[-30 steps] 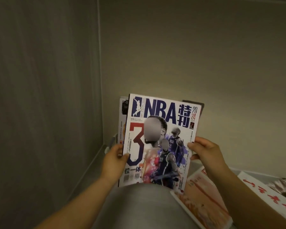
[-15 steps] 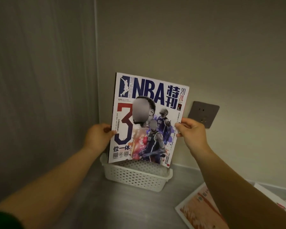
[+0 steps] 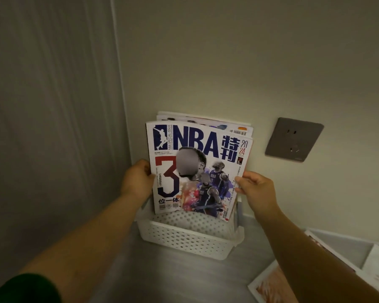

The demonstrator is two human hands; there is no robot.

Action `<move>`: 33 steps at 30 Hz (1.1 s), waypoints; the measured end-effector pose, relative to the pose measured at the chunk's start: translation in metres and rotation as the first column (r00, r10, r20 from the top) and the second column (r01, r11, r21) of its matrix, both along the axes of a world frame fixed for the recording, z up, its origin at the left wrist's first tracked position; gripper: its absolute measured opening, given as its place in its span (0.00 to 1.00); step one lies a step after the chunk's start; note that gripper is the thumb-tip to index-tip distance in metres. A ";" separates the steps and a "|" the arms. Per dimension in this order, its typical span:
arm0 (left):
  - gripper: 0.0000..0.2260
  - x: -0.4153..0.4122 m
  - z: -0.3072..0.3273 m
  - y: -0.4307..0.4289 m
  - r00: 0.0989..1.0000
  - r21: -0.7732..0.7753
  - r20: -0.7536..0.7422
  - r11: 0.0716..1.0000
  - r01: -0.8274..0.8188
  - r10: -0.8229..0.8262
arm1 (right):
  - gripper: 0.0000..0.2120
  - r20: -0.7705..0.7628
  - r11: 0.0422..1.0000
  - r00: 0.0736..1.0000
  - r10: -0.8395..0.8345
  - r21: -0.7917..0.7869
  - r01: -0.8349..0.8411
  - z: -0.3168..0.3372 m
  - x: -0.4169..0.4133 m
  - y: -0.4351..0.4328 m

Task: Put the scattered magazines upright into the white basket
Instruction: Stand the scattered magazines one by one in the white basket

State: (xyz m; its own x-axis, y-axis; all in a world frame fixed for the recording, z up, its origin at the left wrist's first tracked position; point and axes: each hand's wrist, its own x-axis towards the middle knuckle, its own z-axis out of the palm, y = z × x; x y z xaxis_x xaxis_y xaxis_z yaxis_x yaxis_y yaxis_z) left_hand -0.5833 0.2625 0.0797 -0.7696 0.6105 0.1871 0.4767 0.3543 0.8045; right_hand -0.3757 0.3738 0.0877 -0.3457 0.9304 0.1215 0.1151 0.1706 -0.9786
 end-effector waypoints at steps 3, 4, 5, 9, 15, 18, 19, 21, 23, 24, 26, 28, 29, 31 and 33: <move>0.07 -0.002 -0.003 0.011 1.000 0.018 -0.023 1.000 -0.013 0.013 | 0.07 0.031 0.998 0.998 -0.058 -0.009 0.058 -0.006 -0.002 0.004; 0.07 -0.003 -0.003 0.014 0.999 0.029 -0.031 0.999 -0.025 0.026 | 0.08 0.051 0.997 0.996 -0.078 0.014 0.077 -0.007 -0.004 0.006; 0.08 -0.003 -0.004 0.017 0.998 0.054 -0.036 0.998 -0.041 0.043 | 0.09 0.057 0.994 0.994 -0.098 0.042 0.096 -0.008 -0.005 0.007; 0.23 -0.002 -0.004 0.027 0.996 0.229 0.036 0.969 -0.089 0.083 | 0.20 0.042 0.977 0.979 -0.200 0.086 0.196 -0.012 -0.015 0.009; 0.23 0.011 -0.009 0.044 0.967 0.323 0.216 0.945 0.056 -0.131 | 0.34 0.022 0.991 0.991 -0.132 -0.022 0.133 -0.016 -0.047 0.003; 0.21 0.004 -0.008 0.047 0.959 0.291 0.247 0.955 0.061 -0.136 | 0.35 0.116 0.989 0.982 -0.147 0.011 0.147 -0.016 -0.050 0.005; 0.20 0.001 -0.007 0.047 0.962 0.259 0.239 0.964 0.065 -0.130 | 0.35 0.143 0.991 0.981 -0.133 0.026 0.131 -0.016 -0.047 0.006; 0.16 -0.005 -0.004 0.048 0.978 0.170 0.181 0.983 0.073 -0.104 | 0.33 0.180 0.996 0.980 -0.087 0.050 0.079 -0.017 -0.040 0.009; 0.13 -0.006 0.000 0.048 0.993 0.071 0.100 0.996 0.060 -0.067 | 0.29 0.171 0.999 0.985 -0.030 0.032 0.025 -0.016 -0.032 0.011; 0.12 -0.007 0.001 0.047 0.997 0.025 0.063 0.998 0.052 -0.053 | 0.28 0.153 1.000 0.988 -0.002 0.017 0.000 -0.015 -0.030 0.011; 0.11 -0.010 0.005 0.046 0.999 -0.087 -0.024 0.995 0.039 -0.042 | 0.27 0.127 0.999 0.991 0.032 -0.002 -0.032 -0.013 -0.026 0.009; 0.11 -0.014 0.010 0.046 0.993 -0.194 -0.107 0.981 0.025 -0.047 | 0.27 0.122 0.998 0.991 0.056 -0.011 -0.055 -0.012 -0.024 0.007; 0.11 -0.015 0.012 0.046 0.989 -0.232 -0.136 0.972 0.021 -0.054 | 0.27 0.120 0.997 0.990 0.073 -0.019 -0.071 -0.012 -0.023 0.006; 0.12 -0.015 0.013 0.042 0.991 -0.238 -0.117 0.971 0.036 -0.066 | 0.25 0.122 0.995 0.988 0.097 -0.030 -0.094 -0.014 -0.019 0.005; 0.13 -0.012 0.012 0.037 0.998 -0.156 -0.004 0.986 0.054 -0.055 | 0.29 0.120 0.996 0.989 0.081 -0.056 -0.075 -0.013 -0.012 0.002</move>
